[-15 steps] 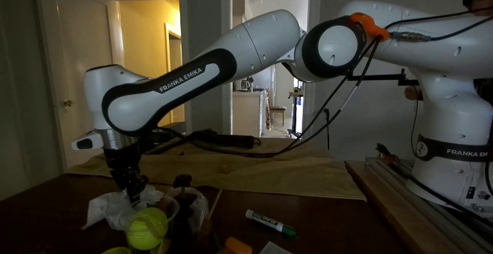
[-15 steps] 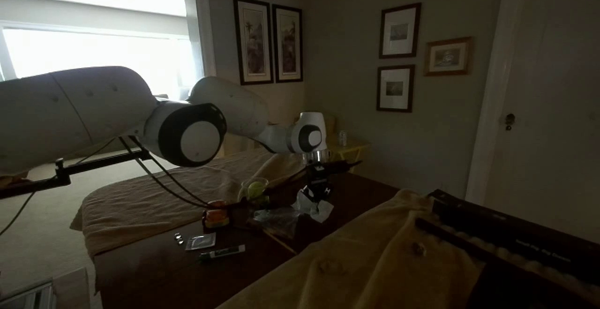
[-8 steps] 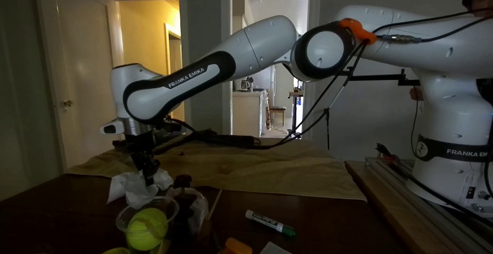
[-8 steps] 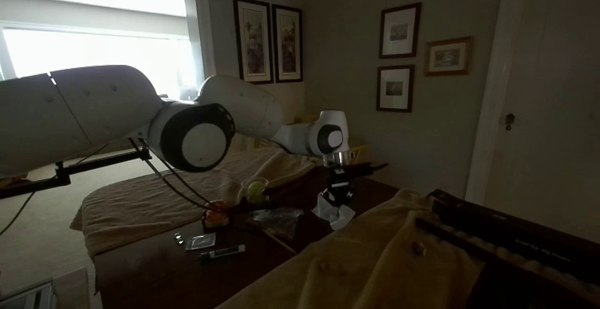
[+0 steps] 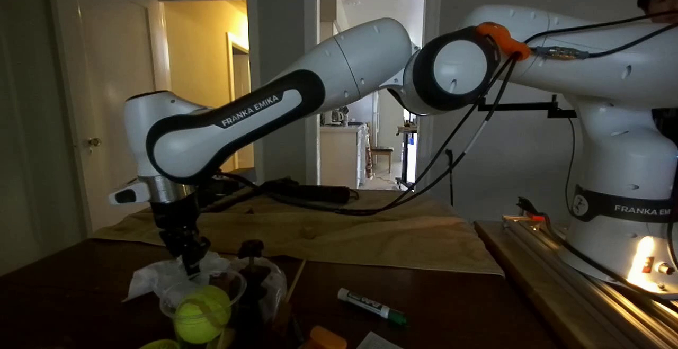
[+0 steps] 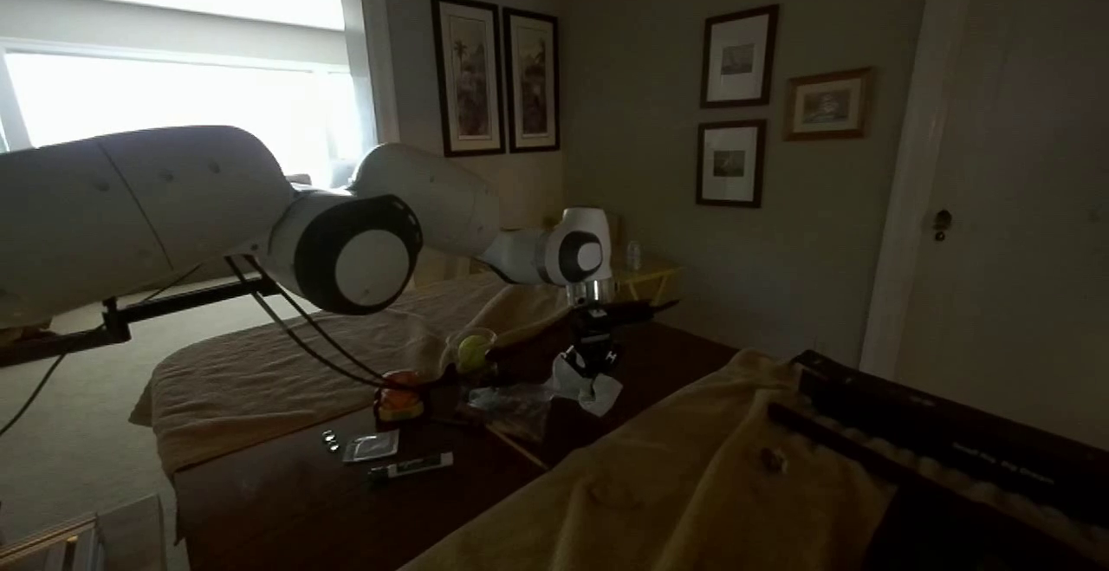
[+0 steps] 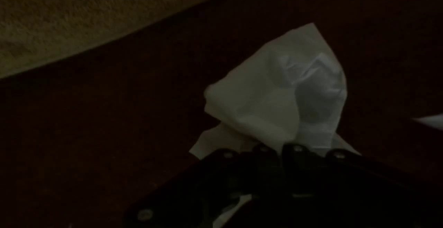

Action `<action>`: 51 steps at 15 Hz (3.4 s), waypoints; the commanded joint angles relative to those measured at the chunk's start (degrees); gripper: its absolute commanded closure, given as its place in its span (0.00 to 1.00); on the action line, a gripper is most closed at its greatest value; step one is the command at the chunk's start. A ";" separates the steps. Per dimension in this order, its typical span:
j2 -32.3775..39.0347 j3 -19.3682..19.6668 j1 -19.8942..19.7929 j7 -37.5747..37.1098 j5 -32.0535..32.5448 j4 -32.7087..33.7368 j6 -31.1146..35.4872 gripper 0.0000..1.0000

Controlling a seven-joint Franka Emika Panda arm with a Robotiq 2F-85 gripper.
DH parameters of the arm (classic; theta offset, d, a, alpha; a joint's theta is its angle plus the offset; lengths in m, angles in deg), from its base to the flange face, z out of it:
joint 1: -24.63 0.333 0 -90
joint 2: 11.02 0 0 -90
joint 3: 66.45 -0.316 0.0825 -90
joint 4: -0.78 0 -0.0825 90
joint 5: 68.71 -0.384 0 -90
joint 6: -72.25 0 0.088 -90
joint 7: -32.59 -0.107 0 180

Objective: Pick up the napkin and wipe the table

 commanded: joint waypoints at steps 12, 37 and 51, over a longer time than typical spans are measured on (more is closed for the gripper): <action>0.42 1.37 -3.55 -2.65 -0.80 2.58 -1.51 0.99; -6.78 0.53 -13.34 -43.39 -3.56 1.37 2.24 0.99; -6.71 -6.05 -20.70 -42.84 -6.84 -7.66 12.50 0.31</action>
